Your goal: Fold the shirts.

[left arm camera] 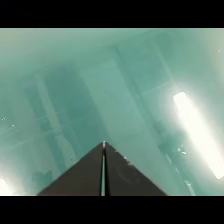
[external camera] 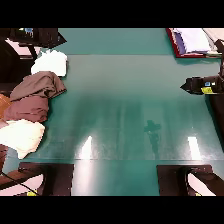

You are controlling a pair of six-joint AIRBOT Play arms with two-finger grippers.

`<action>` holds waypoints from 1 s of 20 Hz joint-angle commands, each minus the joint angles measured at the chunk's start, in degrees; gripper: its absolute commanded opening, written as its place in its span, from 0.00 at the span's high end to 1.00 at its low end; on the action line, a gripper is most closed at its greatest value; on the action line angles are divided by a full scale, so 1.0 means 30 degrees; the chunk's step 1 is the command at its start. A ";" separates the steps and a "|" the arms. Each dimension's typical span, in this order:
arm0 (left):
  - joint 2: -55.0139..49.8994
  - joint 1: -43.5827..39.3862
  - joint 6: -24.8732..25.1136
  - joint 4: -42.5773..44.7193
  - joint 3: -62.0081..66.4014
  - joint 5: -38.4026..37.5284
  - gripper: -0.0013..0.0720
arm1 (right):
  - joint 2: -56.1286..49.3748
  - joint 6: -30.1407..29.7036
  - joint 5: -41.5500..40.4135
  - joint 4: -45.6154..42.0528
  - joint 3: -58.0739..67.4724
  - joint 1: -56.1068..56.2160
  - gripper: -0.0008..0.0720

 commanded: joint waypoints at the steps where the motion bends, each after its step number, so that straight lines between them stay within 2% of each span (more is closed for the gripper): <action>1: -0.0007 0.0000 0.0000 0.0007 -0.0007 0.0007 0.95 | 0.0007 0.0007 -0.0153 0.0015 -0.0007 0.0073 0.97; 12: -0.0007 0.0000 0.0015 0.0007 -0.0007 0.0291 0.95 | 0.0007 0.0007 -0.0138 0.0015 -0.0007 0.0073 0.97; 15: -0.0051 0.0000 0.0539 0.0291 -0.0007 0.2892 0.94 | 0.0007 0.0007 -0.0153 0.0007 -0.0007 0.0073 0.97; 16: -0.0095 0.0000 0.1486 0.0976 -0.0007 0.3665 0.58 | 0.0007 0.0007 -0.0146 0.0015 -0.0007 0.0073 0.97; 17: -0.0277 0.0000 0.1800 0.2076 -0.0036 0.4503 0.16 | 0.0007 0.0007 -0.0131 0.0015 -0.0007 0.0073 0.97; 18: -0.0648 0.0007 0.1690 0.3745 -0.0044 0.5421 0.04 | 0.0007 0.0007 -0.0124 0.0015 -0.0007 0.0073 0.97; 20: -0.1712 0.0044 0.0197 0.7745 -0.0066 0.6564 0.04 | 0.0007 0.0007 -0.0117 0.0022 -0.0007 0.0073 0.97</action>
